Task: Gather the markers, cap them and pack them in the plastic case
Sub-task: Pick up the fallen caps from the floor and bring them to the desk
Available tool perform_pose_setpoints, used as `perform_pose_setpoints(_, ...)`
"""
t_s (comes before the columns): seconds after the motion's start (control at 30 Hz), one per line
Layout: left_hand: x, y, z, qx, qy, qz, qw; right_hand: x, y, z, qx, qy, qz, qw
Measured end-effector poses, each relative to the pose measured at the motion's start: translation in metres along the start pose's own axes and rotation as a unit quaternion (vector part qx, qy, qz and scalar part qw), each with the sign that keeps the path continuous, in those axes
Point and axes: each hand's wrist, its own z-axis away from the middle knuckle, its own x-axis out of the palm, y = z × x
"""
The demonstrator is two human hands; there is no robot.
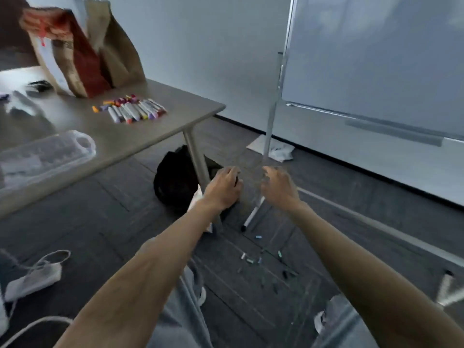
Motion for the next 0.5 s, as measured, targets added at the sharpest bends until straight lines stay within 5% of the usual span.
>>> perform_pose_setpoints(0.2,0.127,-0.012,-0.023,-0.012,-0.108,0.035,0.993,0.068,0.109,0.004,0.083,-0.021,0.007,0.996)
perform_pose_setpoints(0.5,0.3,-0.104,-0.011,-0.106,-0.227,0.023,0.968,0.218,0.232,0.008,0.145,-0.165,-0.002,0.976)
